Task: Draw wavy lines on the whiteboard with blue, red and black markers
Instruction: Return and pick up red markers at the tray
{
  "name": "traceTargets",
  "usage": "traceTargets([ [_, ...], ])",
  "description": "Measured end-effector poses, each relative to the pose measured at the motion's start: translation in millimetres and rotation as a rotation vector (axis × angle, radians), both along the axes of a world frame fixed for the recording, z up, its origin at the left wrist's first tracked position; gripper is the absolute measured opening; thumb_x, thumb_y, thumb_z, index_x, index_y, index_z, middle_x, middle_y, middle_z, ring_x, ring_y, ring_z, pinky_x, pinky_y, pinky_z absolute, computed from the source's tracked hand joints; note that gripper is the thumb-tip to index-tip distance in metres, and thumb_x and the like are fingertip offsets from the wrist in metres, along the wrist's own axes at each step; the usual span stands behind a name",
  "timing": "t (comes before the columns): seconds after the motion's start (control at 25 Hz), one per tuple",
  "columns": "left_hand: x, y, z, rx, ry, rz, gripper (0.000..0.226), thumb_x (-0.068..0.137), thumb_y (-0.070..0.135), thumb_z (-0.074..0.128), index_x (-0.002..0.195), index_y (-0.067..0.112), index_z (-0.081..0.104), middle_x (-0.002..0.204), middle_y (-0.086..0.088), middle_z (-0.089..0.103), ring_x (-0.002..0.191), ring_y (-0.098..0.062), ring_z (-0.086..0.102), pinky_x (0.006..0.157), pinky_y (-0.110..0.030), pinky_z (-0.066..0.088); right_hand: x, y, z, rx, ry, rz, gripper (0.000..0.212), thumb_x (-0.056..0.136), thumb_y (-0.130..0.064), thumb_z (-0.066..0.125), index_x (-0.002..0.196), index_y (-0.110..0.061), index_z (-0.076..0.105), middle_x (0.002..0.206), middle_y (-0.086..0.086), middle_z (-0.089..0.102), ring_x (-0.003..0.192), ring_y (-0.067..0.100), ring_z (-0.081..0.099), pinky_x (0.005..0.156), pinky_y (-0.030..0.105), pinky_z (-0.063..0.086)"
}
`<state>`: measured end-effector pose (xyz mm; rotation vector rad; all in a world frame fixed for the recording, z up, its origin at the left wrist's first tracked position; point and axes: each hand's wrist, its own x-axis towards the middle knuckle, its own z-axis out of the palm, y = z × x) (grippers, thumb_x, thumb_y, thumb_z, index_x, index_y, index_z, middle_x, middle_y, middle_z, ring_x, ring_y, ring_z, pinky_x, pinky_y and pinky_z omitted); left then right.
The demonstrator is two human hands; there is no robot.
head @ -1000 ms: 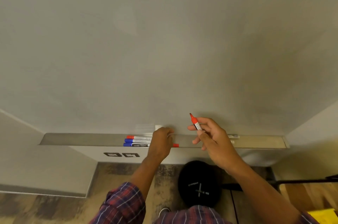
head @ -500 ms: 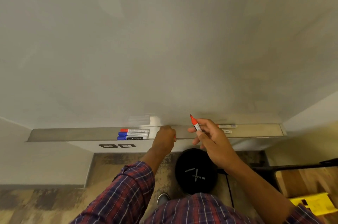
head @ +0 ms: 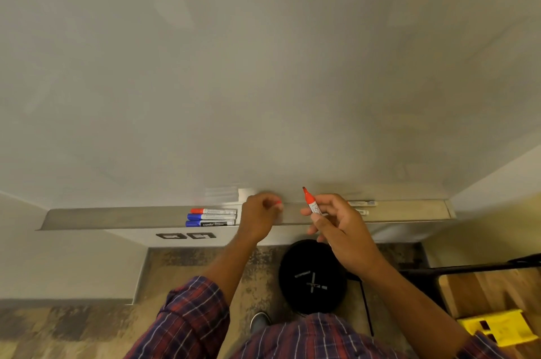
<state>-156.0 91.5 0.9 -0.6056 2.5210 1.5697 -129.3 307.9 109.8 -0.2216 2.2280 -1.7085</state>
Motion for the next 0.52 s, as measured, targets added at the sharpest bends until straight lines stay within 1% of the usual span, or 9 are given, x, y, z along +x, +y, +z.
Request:
traceTargets([
  [0.08,11,11,34,0.461,0.025,0.185,0.013,0.098,0.012,0.073,0.110,0.006,0.074,0.107,-0.013,0.080,0.106,-0.030,0.076,0.098,-0.044,0.059,1,2,3,-0.009,0.033,-0.015,0.023,0.102,-0.014,0.062,0.120,-0.030,0.065,0.108,-0.012,0.074,0.084,0.019,0.074,0.075,0.040,0.064],
  [0.12,19,17,51,0.688,0.027,0.232,0.015,0.101,0.011,0.068,0.113,0.001,0.069,0.113,-0.018,0.078,0.111,-0.032,0.076,0.101,-0.047,0.058,3,2,5,-0.012,0.045,-0.019,0.024,0.102,-0.014,0.064,0.120,-0.030,0.066,0.106,-0.012,0.073,0.084,0.019,0.074,0.076,0.041,0.064],
  [0.16,26,21,65,0.873,0.033,0.256,0.014,0.103,0.010,0.064,0.114,0.000,0.065,0.118,-0.022,0.077,0.114,-0.033,0.075,0.103,-0.047,0.057,5,3,7,-0.012,0.056,-0.019,0.025,0.101,-0.014,0.065,0.120,-0.030,0.068,0.104,-0.012,0.073,0.084,0.019,0.075,0.076,0.042,0.065],
  [0.2,32,25,79,1.005,0.047,0.269,0.014,0.103,0.010,0.062,0.114,0.001,0.063,0.120,-0.023,0.076,0.115,-0.034,0.074,0.105,-0.047,0.057,7,2,9,-0.005,0.071,-0.017,0.026,0.101,-0.014,0.065,0.120,-0.030,0.069,0.102,-0.013,0.073,0.083,0.018,0.075,0.075,0.042,0.065],
  [0.24,38,29,89,1.096,0.065,0.280,0.013,0.102,0.011,0.062,0.112,0.002,0.063,0.121,-0.024,0.075,0.116,-0.035,0.074,0.105,-0.046,0.058,8,2,11,0.010,0.088,-0.013,0.025,0.100,-0.014,0.066,0.119,-0.030,0.069,0.099,-0.013,0.073,0.082,0.017,0.075,0.075,0.042,0.065],
  [0.32,47,33,106,1.207,0.101,0.301,0.016,0.096,0.014,0.064,0.108,0.003,0.065,0.123,-0.026,0.074,0.117,-0.036,0.073,0.100,-0.043,0.061,13,1,14,0.042,0.119,0.004,0.020,0.099,-0.015,0.068,0.115,-0.028,0.070,0.094,-0.013,0.074,0.079,0.016,0.074,0.075,0.043,0.064],
  [0.4,54,38,118,1.257,0.129,0.325,0.020,0.094,0.015,0.064,0.110,0.003,0.066,0.125,-0.027,0.073,0.119,-0.037,0.072,0.097,-0.041,0.063,16,0,19,0.074,0.142,0.030,0.017,0.098,-0.017,0.070,0.112,-0.026,0.070,0.091,-0.015,0.074,0.077,0.013,0.074,0.074,0.041,0.064],
  [0.52,61,42,130,1.265,0.156,0.315,0.029,0.095,0.015,0.060,0.120,0.002,0.064,0.125,-0.026,0.073,0.119,-0.035,0.073,0.101,-0.041,0.061,21,-3,26,0.128,0.189,0.056,0.017,0.097,-0.019,0.070,0.111,-0.028,0.071,0.091,-0.020,0.074,0.078,0.008,0.073,0.072,0.033,0.062],
])
